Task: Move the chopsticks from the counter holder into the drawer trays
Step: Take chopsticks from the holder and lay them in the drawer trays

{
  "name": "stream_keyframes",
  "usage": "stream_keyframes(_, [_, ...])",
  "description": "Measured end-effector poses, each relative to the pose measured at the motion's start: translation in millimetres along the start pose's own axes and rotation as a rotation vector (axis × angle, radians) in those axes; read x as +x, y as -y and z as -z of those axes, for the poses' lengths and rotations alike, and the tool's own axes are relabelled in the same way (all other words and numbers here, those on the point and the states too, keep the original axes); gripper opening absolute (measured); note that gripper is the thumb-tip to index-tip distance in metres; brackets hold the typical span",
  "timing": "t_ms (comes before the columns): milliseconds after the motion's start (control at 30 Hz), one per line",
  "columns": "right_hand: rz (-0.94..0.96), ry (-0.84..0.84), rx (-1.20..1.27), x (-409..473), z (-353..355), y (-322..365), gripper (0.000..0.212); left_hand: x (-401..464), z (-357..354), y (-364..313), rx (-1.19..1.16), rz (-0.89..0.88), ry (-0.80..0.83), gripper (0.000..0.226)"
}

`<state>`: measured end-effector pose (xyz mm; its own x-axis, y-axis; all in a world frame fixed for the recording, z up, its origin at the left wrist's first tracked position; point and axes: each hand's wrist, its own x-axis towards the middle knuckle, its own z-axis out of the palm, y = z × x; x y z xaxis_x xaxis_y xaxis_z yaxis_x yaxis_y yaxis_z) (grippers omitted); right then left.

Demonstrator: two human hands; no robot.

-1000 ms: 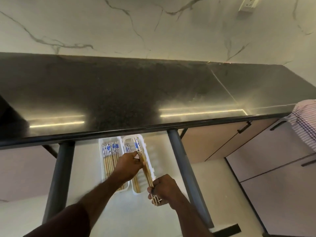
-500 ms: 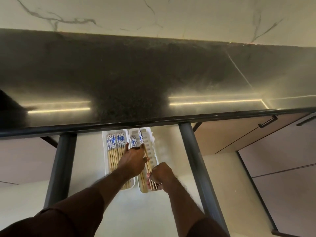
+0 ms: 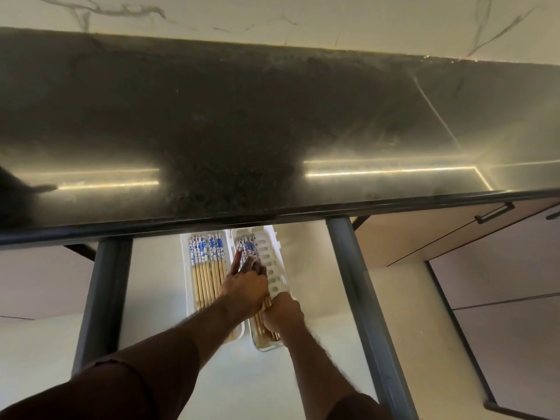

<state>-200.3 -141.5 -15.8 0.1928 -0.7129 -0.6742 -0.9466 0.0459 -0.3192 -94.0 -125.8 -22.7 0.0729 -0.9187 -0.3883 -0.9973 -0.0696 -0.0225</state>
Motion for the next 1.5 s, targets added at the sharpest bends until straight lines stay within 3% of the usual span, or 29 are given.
stream_keyframes(133, [0.102,-0.096,-0.157,-6.3,-8.3,-3.3,0.028,4.1,-5.0,-2.6,0.054,-0.003,0.005,0.058])
stream_keyframes(333, [0.158,-0.228,-0.194,-12.6,-18.0,-4.3,0.027,2.8,-6.0,-8.2,0.044,-0.010,-0.009,0.046])
stream_keyframes(733, [0.238,-0.250,-0.203,-27.5,0.8,-0.8,0.029,-6.5,4.4,-6.7,0.009,-0.034,-0.052,0.041])
stream_keyframes(900, [0.264,-0.310,-0.121,-51.7,31.0,2.6,0.039,-21.8,25.1,-1.7,-0.163,-0.036,-0.154,0.029])
stream_keyframes(1167, [0.297,-0.435,-0.023,-121.5,65.0,15.5,0.038,-86.8,74.9,-4.2,-0.473,0.040,-0.267,0.046])
stream_keyframes(1500, [0.562,-0.664,0.103,-262.2,69.4,44.3,0.036,-236.8,130.8,-0.4,-0.690,0.205,-0.595,0.052])
